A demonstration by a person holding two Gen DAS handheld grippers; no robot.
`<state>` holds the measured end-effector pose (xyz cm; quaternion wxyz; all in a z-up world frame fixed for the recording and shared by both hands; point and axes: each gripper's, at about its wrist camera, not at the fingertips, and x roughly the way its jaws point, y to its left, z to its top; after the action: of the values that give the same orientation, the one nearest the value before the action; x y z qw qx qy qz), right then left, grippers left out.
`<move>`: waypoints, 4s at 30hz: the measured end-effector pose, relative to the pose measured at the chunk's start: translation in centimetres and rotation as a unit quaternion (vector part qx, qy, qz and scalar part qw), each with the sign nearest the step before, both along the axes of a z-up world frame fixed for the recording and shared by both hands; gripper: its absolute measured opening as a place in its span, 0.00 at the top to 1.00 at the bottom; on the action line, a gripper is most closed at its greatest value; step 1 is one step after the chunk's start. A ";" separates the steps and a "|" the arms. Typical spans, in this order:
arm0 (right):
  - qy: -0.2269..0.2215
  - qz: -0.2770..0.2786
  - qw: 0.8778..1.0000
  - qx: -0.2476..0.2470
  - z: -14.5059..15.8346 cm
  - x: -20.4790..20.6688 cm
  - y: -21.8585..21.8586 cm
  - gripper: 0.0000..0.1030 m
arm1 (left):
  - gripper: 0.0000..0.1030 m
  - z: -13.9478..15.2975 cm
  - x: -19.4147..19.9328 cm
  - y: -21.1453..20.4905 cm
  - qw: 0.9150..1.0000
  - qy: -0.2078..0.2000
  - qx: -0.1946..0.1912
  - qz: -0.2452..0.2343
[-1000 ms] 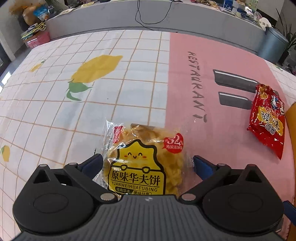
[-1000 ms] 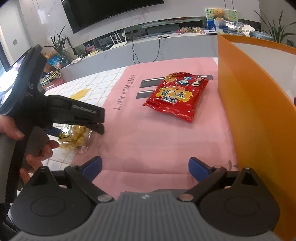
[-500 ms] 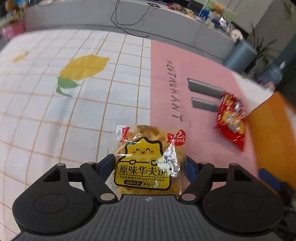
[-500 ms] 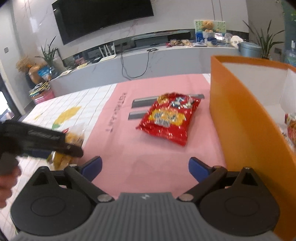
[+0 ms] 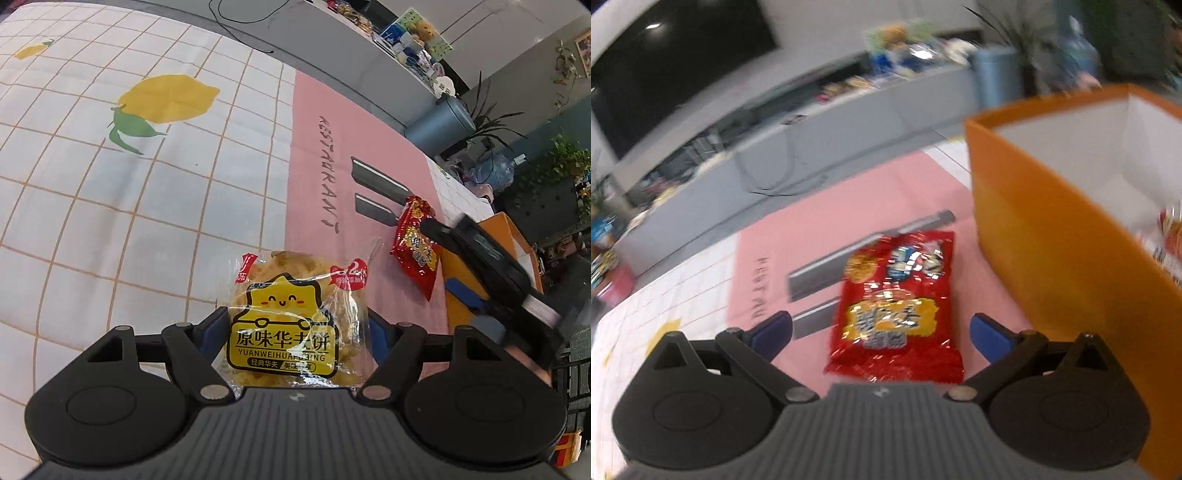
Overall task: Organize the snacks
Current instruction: 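Grasp the red candy bag with the right gripper while the left holds the waffle bag, then carry the waffle bag and red candy bag over the orange box, then open the right gripper to drop the candy bag while the left lowers the waffle bag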
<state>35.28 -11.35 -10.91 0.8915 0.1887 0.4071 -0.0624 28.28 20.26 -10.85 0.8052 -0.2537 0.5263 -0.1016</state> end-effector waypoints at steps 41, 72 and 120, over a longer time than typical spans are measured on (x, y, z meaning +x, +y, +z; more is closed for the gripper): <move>-0.065 0.123 0.984 -0.113 -0.9 -5.3 4.4 0.29 | 0.19 2.2 -0.4 0.5 0.997 -0.074 -0.034 0.017; -0.107 0.117 0.986 0.054 12.7 -10.5 -18.1 0.29 | 0.19 7.5 -4.4 -6.8 0.982 -0.178 -0.064 -0.006; -0.091 -0.002 0.989 0.121 9.4 -9.5 -36.0 0.03 | 0.19 7.3 4.5 -30.2 0.988 -0.132 -0.011 -0.073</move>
<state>25.82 -47.38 -1.53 0.8955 0.3006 0.3282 0.0027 32.77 -9.92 -3.55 0.8554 -0.2075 0.4312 -0.1983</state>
